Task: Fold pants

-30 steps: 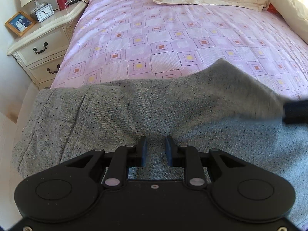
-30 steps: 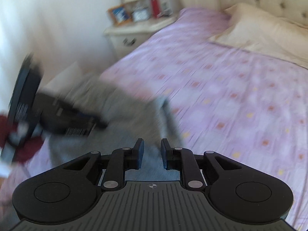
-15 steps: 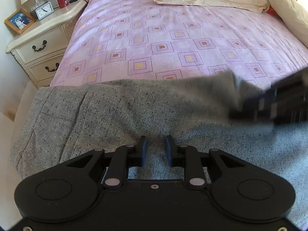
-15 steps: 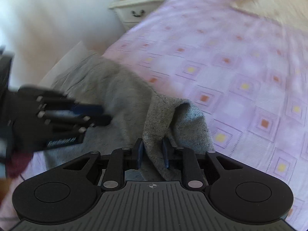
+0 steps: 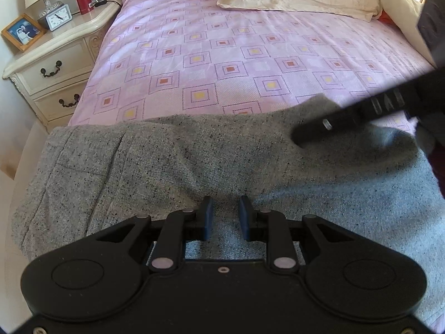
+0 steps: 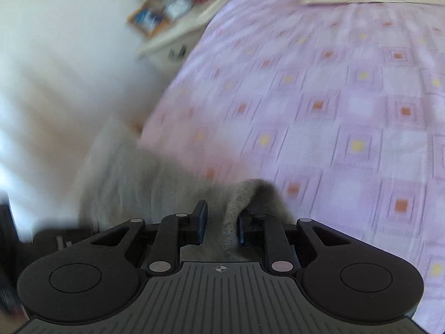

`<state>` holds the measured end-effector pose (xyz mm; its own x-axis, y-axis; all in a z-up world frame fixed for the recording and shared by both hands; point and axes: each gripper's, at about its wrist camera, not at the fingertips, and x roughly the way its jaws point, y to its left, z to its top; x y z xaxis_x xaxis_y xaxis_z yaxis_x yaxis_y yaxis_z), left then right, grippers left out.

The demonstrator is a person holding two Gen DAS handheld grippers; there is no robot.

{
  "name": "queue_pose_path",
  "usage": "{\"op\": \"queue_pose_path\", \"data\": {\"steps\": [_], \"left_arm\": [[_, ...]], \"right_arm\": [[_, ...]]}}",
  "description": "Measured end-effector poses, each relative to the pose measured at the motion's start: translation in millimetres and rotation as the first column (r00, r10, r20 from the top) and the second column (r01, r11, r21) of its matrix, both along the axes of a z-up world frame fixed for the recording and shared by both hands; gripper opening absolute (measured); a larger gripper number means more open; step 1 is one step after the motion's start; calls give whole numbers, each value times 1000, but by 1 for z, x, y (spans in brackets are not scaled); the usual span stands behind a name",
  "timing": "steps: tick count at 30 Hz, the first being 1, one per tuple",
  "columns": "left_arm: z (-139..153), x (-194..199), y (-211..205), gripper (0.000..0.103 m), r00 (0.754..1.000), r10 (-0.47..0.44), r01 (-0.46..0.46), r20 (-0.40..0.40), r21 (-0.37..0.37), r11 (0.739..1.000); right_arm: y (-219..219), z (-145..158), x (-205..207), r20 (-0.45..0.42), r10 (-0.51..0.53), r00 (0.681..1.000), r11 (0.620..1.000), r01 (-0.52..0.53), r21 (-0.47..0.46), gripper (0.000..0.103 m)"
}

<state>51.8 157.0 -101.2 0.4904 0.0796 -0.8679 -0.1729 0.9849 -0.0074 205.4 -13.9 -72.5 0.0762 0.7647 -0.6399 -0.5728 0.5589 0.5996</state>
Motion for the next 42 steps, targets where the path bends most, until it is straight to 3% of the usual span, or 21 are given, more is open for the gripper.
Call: {"op": "queue_pose_path", "data": {"steps": [2,3,7,10,14,23,28,31,36,42], "left_arm": [[0,-1,-1,33,1000,-1,1,4,6,1000],[-1,-2,-2,33,1000,-3,3,7,12,1000],[-1,-4,-4,33,1000,-13,13,13,26,1000],[-1,-6,-3,33,1000,-21,21,12,25,999],[-1,-6,0,34,1000,-31,31,2,17,999],[8,2,-6,33,999,-38,40,-37,44,998],[35,14,-8,33,996,-63,57,68,82,995],[45,41,-6,38,992,-89,89,95,1,996],[36,88,-18,45,968,-243,249,69,-113,962],[7,112,-39,55,924,-381,377,-15,-115,919]], "right_arm": [[0,-14,14,-109,-50,993,999,51,3,17],[-3,-19,16,-125,-66,990,998,68,8,11],[-15,-27,19,-189,-82,979,994,94,54,10],[-21,-16,16,-113,14,994,1000,-14,-2,12],[-40,-4,13,-75,123,990,990,-128,-66,13],[-67,3,-4,9,132,991,990,-131,-60,13],[-59,9,-16,115,142,983,988,-134,-71,13],[-60,19,-24,220,117,968,990,-98,-97,13],[-85,33,-36,329,102,939,990,-65,-123,13],[-124,34,-41,327,67,943,986,-14,-163,13]]}}
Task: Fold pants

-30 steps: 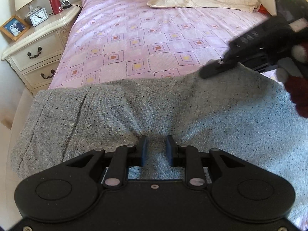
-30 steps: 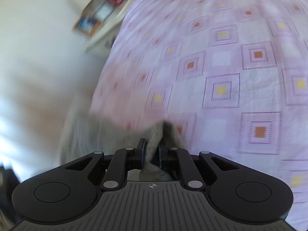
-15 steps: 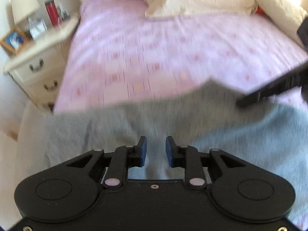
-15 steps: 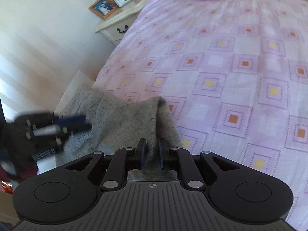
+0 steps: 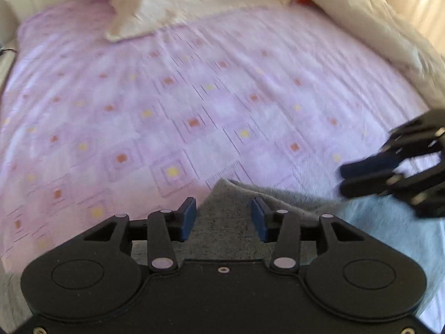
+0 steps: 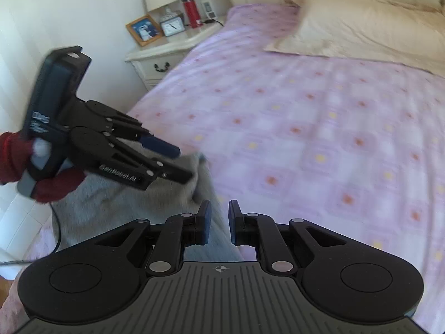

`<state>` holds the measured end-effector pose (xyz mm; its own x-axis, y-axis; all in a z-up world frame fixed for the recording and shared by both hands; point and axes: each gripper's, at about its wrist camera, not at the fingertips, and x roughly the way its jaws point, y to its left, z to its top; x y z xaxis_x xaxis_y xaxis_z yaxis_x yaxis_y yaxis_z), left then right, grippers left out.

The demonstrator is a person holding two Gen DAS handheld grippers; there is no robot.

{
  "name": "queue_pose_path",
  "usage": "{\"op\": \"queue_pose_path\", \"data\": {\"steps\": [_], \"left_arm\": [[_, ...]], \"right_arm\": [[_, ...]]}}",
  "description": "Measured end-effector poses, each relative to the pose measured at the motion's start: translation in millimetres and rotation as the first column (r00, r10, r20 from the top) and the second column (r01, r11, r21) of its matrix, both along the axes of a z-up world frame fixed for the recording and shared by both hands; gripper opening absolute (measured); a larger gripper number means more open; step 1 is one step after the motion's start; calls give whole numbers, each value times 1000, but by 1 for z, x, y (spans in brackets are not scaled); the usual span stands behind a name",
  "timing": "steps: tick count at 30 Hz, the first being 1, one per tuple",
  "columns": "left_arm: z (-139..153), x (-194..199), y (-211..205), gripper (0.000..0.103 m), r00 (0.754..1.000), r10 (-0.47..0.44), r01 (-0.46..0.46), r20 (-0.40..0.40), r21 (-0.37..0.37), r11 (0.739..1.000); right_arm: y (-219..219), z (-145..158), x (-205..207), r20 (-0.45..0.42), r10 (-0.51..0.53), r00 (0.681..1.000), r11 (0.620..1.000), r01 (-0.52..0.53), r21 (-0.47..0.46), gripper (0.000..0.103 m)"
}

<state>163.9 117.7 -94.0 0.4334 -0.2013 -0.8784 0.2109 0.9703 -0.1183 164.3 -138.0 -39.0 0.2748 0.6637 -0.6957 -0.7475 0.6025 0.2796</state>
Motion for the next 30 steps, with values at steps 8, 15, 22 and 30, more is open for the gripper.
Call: {"op": "queue_pose_path", "data": {"steps": [8,15,22,30], "left_arm": [[-22,18,-3,73,998,57,-57,-15,-52,997],[-13,9,1,15,970,241,-241,20,-36,970],[-20,16,-6,17,973,229,-229,11,9,973],[6,-4,-11,26,966,244,-247,82,24,969]], "right_arm": [[-44,-3,-12,-5,-24,1000,992,23,-122,13],[-52,-10,-14,16,-20,1000,994,22,-104,13],[-43,-25,-1,-47,63,997,992,-68,-103,13],[-44,-13,-43,73,202,977,977,-196,-82,3]]}}
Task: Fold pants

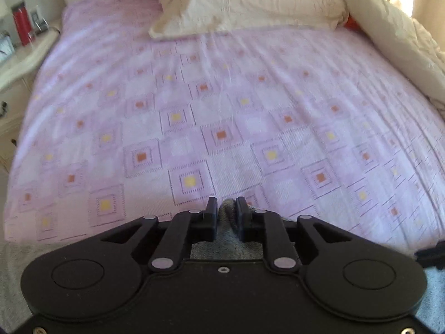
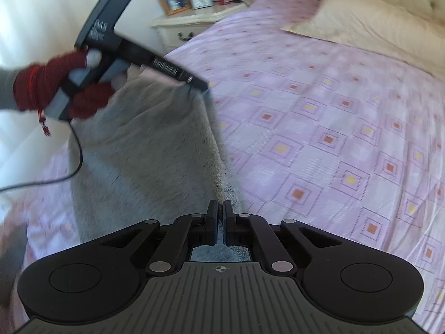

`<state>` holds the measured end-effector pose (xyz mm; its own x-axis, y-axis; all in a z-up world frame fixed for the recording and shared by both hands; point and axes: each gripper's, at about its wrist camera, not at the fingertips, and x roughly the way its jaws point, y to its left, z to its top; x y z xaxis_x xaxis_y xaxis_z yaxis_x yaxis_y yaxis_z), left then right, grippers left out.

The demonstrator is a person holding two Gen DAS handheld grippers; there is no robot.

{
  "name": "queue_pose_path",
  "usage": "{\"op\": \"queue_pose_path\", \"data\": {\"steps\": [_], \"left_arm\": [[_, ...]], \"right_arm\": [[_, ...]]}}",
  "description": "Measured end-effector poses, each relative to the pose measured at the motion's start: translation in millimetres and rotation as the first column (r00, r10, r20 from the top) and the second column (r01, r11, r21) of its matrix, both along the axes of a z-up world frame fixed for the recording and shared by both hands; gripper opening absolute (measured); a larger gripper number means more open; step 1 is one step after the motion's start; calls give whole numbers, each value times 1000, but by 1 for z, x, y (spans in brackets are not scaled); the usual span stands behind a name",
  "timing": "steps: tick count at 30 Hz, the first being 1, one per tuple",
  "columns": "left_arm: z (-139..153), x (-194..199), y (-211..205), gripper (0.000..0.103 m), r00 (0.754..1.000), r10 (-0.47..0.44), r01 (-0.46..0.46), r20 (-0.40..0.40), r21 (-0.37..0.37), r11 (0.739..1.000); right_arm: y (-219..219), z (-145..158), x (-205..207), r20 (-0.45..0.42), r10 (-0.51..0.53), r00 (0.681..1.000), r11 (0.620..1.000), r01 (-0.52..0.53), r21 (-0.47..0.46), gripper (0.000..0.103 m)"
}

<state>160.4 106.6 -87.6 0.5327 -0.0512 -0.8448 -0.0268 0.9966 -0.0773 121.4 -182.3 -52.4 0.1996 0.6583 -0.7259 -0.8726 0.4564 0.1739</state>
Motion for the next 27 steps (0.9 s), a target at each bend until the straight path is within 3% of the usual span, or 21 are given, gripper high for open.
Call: {"op": "queue_pose_path", "data": {"steps": [5,6,8,12,15,17,20,22,27], "left_arm": [[33,-29,-31,30,988,-62,44,142,128,991],[37,-32,-35,38,985,-63,40,162,142,989],[40,-32,-39,41,983,-59,34,176,140,990],[35,-27,-42,41,991,-81,76,103,50,996],[21,-32,-56,41,989,-138,136,60,33,990],[8,-32,-62,42,986,-164,163,9,48,985],[-15,-28,-52,43,991,-116,120,-73,46,992],[-17,-25,-43,43,993,-102,103,-64,18,995],[-13,-10,-34,43,996,-82,85,-39,69,994]], "right_arm": [[4,-3,-16,77,5,997,1000,-3,-27,3],[4,-5,-21,81,18,997,999,-15,-32,3],[7,-8,-29,86,39,995,999,-36,-40,3],[14,-15,-45,65,91,994,994,-87,-70,3],[19,-18,-49,71,105,992,991,-98,-94,3],[16,-12,-44,83,74,994,996,-68,-65,4],[6,1,-30,84,-37,996,999,36,13,4],[4,3,-13,34,-102,994,994,101,42,4],[3,-16,32,-156,-219,963,973,228,38,6]]}}
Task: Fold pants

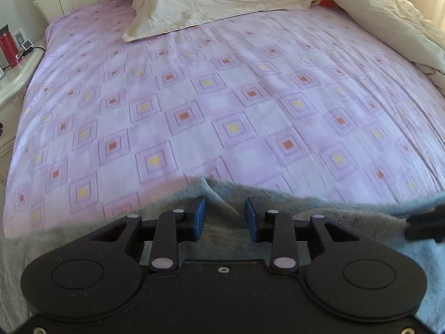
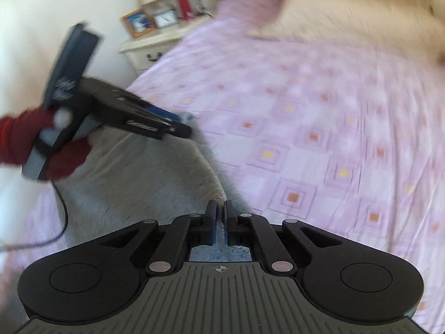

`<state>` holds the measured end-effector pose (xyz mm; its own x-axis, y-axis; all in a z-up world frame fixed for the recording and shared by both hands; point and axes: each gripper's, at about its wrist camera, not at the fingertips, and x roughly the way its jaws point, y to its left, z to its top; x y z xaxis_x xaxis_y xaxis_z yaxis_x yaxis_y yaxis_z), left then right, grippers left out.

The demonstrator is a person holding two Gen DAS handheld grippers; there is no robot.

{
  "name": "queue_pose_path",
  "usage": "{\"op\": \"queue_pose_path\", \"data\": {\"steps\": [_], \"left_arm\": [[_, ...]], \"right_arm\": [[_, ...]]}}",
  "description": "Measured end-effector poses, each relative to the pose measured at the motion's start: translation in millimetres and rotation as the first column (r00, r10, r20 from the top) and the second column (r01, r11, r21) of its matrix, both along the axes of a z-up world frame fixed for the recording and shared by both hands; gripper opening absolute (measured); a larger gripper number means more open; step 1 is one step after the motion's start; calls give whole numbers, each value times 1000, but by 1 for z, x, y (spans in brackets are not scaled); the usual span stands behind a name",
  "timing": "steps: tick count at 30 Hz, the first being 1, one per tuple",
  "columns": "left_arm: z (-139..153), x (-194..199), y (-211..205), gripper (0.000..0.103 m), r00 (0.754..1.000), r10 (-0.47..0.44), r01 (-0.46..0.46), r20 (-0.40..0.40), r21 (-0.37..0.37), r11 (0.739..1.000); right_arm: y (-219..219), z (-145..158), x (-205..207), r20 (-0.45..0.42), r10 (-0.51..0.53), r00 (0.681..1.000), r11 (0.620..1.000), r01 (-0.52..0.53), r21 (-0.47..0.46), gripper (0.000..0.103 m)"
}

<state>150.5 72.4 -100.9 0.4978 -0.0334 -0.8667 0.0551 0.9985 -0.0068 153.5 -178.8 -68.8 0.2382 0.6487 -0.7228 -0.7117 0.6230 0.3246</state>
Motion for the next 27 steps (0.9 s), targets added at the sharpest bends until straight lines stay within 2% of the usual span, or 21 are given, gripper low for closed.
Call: {"op": "queue_pose_path", "data": {"steps": [2,3,5,6,8,11,13,15,17,19,21,22,24,27], "left_arm": [[-2,7,3,43,1000,9,-9,1,7,1000],[-3,8,4,44,1000,9,-10,8,16,1000],[-2,16,6,44,998,28,-31,47,70,997],[-1,21,10,44,996,51,-58,67,104,993],[5,27,22,44,991,106,-114,88,100,988],[24,14,40,41,972,194,-196,133,6,980],[35,-6,36,42,972,170,-166,162,-36,985],[36,-24,25,45,977,119,-111,176,-53,992],[29,-34,10,49,988,48,-39,146,-60,997],[13,-32,-3,52,996,-12,14,84,-25,1000],[-7,-24,-4,53,1000,14,-15,20,41,999],[-10,-22,3,54,999,33,-33,28,17,999],[-7,-16,14,54,998,58,-57,29,-20,998],[-6,-4,20,54,997,77,-77,-8,-46,996]], "right_arm": [[2,-10,9,34,-59,998,996,61,-63,5],[2,-13,11,75,-85,994,992,92,-90,12],[2,-10,9,185,-158,970,972,185,-144,13],[0,-6,5,225,-174,959,968,209,-142,13],[-3,6,-9,267,-154,951,979,183,-86,13],[5,18,-31,306,-69,949,995,87,-43,13],[17,19,-41,307,4,952,999,12,-48,13],[32,12,-44,287,37,957,997,-15,-80,13],[39,-5,-44,215,55,975,990,-26,-138,14],[33,-7,-54,202,91,975,989,-65,-132,14],[21,-1,-60,164,156,974,979,-131,-155,14],[11,4,-63,174,161,972,977,-132,-167,14],[-7,16,-65,229,137,964,975,-91,-201,14],[-50,29,-63,276,26,961,979,31,-201,15]]}}
